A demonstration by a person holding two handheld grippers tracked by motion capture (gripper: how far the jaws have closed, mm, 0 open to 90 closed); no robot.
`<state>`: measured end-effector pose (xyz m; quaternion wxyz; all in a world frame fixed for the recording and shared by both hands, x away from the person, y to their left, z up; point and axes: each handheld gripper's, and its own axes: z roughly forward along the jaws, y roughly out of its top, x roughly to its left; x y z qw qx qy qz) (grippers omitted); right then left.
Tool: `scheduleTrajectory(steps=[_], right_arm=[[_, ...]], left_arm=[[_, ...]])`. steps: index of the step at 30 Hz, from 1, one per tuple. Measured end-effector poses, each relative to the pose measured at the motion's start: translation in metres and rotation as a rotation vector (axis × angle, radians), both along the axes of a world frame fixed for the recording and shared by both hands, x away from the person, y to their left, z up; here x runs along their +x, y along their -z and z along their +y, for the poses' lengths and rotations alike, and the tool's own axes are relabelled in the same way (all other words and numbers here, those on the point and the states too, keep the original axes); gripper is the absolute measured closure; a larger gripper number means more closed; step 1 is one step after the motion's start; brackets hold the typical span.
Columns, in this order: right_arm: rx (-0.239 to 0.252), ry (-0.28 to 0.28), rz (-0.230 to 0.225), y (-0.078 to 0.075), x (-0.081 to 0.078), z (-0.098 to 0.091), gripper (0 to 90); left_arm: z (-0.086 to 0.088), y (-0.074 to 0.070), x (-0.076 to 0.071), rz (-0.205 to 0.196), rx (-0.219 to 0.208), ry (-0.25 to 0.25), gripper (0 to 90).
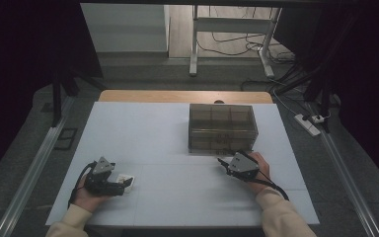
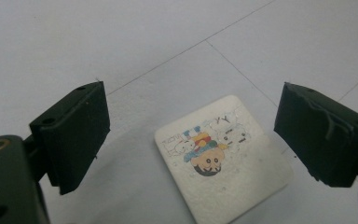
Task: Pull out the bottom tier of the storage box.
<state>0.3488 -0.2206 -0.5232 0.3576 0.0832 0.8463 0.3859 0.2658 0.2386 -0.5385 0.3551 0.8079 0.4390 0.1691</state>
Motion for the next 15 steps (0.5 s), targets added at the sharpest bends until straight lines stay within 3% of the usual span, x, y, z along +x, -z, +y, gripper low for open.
scheduleTrajectory(steps=[15], right_arm=[[-0.004,0.011,0.070,-0.0057,0.0053,0.0028,55.3]], left_arm=[[-0.0005,0.0002,0.0002,0.001,0.003,0.002,10.2]])
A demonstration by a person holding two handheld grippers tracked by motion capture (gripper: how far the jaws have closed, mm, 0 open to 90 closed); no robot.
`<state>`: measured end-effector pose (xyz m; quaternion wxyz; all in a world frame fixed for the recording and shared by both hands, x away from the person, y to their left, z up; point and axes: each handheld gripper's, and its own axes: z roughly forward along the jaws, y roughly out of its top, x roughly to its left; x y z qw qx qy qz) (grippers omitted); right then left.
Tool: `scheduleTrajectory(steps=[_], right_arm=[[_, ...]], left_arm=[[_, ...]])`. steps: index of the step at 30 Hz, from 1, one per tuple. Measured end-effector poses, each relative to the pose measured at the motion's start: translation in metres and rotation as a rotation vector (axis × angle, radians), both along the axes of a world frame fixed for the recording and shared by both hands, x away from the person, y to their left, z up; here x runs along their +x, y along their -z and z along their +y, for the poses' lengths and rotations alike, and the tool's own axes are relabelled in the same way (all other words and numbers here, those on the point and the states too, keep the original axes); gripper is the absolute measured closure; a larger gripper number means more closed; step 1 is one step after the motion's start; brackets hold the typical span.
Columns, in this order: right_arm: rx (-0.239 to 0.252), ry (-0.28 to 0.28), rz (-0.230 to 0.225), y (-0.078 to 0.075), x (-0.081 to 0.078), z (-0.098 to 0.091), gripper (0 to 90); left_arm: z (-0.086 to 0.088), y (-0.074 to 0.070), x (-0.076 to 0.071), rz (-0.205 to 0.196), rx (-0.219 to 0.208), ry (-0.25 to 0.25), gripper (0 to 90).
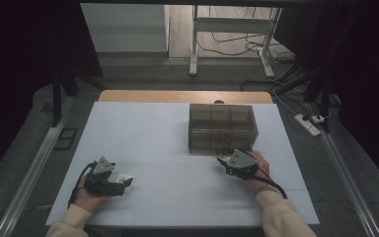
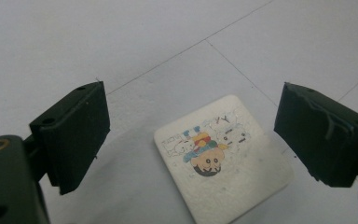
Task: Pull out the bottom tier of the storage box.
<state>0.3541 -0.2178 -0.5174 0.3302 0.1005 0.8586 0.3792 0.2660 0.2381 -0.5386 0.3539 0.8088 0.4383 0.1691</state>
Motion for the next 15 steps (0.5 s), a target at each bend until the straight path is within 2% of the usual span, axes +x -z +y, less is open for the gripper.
scheduleTrajectory(steps=[10,15], right_arm=[[-0.008,0.002,0.026,-0.0051,0.0056,0.0057,54.5],[-0.028,0.000,0.042,-0.0063,0.0080,0.0088,53.7]], left_arm=[[0.0000,0.0000,0.0002,-0.001,-0.001,-0.001,10.2],[0.0000,0.0001,0.0004,0.000,0.001,0.001,10.2]])
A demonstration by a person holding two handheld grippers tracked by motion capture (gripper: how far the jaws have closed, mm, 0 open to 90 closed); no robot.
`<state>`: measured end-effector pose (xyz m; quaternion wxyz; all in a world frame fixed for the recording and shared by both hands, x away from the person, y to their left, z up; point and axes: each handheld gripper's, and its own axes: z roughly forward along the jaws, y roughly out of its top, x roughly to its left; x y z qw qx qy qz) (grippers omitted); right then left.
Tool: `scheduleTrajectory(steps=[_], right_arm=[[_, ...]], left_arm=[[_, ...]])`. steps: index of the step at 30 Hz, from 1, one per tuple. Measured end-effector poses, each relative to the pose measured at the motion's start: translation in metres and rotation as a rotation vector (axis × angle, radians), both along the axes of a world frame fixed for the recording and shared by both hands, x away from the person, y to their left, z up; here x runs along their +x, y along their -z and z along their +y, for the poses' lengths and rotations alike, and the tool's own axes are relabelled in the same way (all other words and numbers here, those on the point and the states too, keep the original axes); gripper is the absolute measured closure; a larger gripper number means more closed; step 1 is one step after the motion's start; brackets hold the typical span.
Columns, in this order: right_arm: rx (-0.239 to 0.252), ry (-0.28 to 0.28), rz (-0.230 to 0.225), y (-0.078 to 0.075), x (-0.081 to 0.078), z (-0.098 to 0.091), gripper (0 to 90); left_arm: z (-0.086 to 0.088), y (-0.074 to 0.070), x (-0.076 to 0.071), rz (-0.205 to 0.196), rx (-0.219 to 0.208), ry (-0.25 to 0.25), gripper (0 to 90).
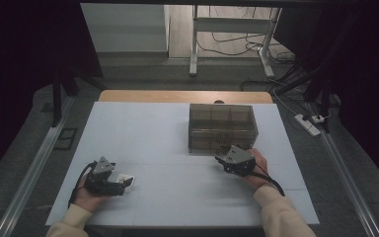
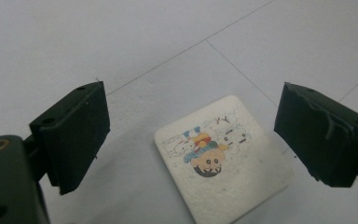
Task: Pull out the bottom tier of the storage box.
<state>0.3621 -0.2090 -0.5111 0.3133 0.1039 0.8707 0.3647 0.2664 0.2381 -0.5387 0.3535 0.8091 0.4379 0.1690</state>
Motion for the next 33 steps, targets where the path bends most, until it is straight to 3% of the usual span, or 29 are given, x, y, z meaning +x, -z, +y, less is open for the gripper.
scheduleTrajectory(steps=[13,33], right_arm=[[-0.026,-0.006,0.049,0.000,0.006,0.002,50.6],[-0.086,0.006,0.049,0.003,0.014,0.010,51.0]], left_arm=[[0.000,0.001,0.001,0.002,0.001,-0.001,10.2],[0.000,0.001,0.001,0.002,0.002,0.000,10.2]])
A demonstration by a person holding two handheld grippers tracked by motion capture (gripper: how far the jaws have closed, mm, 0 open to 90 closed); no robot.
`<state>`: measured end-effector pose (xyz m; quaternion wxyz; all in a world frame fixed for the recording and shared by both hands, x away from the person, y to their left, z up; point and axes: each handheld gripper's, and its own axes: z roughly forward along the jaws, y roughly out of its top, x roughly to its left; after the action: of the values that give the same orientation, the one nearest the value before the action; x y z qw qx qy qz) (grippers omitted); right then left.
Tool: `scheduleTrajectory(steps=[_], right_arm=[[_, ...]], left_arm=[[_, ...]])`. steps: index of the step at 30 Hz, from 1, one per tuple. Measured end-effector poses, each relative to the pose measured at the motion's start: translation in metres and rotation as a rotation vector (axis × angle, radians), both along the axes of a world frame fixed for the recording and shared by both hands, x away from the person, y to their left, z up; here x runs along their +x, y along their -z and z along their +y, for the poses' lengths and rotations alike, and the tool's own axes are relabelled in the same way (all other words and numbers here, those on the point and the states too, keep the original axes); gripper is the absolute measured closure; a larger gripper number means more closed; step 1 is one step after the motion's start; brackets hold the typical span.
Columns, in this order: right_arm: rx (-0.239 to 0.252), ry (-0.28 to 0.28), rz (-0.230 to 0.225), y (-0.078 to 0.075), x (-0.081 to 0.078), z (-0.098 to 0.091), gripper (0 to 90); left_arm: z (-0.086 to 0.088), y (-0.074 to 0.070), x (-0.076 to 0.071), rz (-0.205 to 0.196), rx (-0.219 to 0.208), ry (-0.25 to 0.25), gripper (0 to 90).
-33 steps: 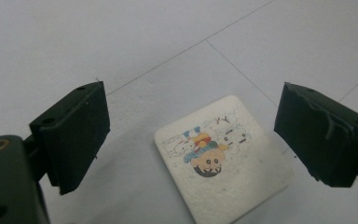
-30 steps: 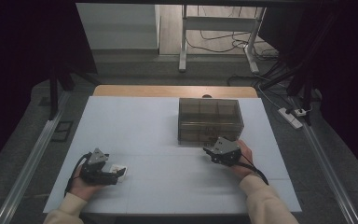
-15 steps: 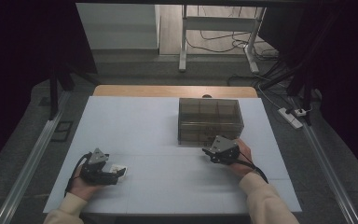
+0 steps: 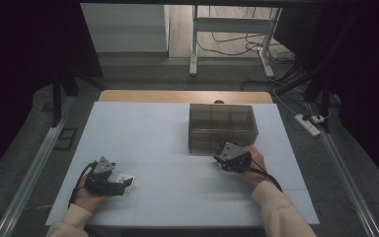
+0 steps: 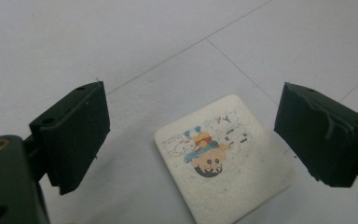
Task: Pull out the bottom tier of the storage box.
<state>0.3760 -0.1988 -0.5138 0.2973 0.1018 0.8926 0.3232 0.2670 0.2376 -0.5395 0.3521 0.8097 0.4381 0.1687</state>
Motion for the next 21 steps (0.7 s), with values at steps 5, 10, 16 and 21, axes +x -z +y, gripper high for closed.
scheduleTrajectory(steps=[5,10,16,21], right_arm=[[-0.023,0.001,0.005,-0.001,0.003,0.003,51.3],[-0.036,0.000,0.010,0.001,0.006,0.004,53.3],[-0.055,0.000,0.024,0.003,0.010,0.007,53.7],[-0.067,0.004,0.025,0.004,0.013,0.006,54.8]], left_arm=[[-0.001,0.000,0.000,-0.001,0.002,0.001,10.2],[0.000,0.000,0.000,0.000,0.002,0.001,10.2],[0.000,0.000,0.000,-0.002,0.001,0.000,10.2],[0.000,0.000,0.000,-0.001,0.002,0.001,10.2]])
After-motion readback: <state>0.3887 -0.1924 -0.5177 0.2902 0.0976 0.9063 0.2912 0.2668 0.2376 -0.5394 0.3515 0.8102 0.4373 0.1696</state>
